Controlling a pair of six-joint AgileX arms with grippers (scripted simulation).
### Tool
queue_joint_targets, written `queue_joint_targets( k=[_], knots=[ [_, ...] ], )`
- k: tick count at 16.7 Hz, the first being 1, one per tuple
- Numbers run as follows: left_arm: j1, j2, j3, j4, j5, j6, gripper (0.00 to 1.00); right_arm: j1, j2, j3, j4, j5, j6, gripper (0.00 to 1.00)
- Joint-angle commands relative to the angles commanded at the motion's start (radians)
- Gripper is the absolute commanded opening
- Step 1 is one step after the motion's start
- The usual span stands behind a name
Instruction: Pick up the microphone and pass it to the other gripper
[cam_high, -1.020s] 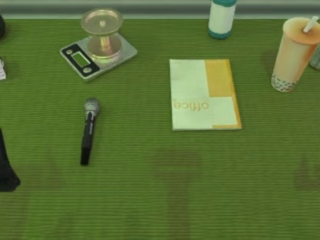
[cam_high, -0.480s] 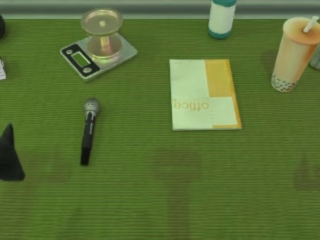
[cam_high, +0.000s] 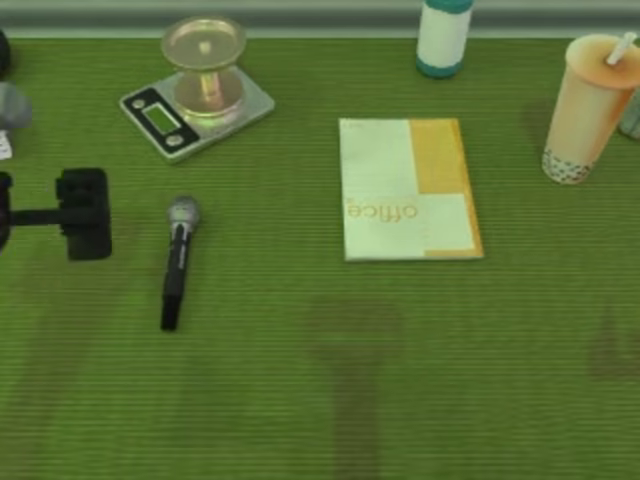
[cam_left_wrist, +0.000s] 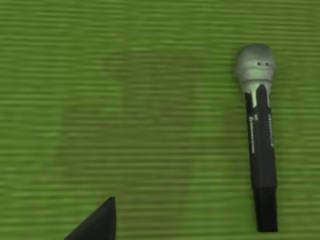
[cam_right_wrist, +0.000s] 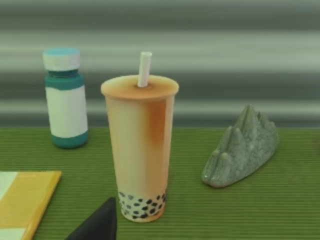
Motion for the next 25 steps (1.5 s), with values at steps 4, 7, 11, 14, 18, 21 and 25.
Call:
queue_joint_targets(
  k=[4,7,11,14,18,21,25],
  knots=[
    [-0.065,0.386,0.291,-0.174,0.001,-0.063,1.0,0.0,0.0,0.0,0.0,0.0,0.0,1.0],
    [-0.104,0.614,0.461,-0.292,-0.002,-0.1,1.0,0.0,0.0,0.0,0.0,0.0,0.0,1.0],
    [-0.139,0.805,0.6,-0.407,-0.009,-0.131,1.0,0.0,0.0,0.0,0.0,0.0,0.0,1.0],
    [-0.147,0.85,0.63,-0.437,-0.012,-0.138,1.0,0.0,0.0,0.0,0.0,0.0,0.0,1.0],
    [-0.142,0.848,0.627,-0.435,-0.012,-0.137,1.0,0.0,0.0,0.0,0.0,0.0,0.0,1.0],
    [-0.143,0.871,0.605,-0.396,-0.012,-0.134,1.0,0.0,0.0,0.0,0.0,0.0,0.0,1.0],
    [-0.14,0.957,0.528,-0.221,-0.011,-0.13,1.0,0.0,0.0,0.0,0.0,0.0,0.0,1.0]
  ],
)
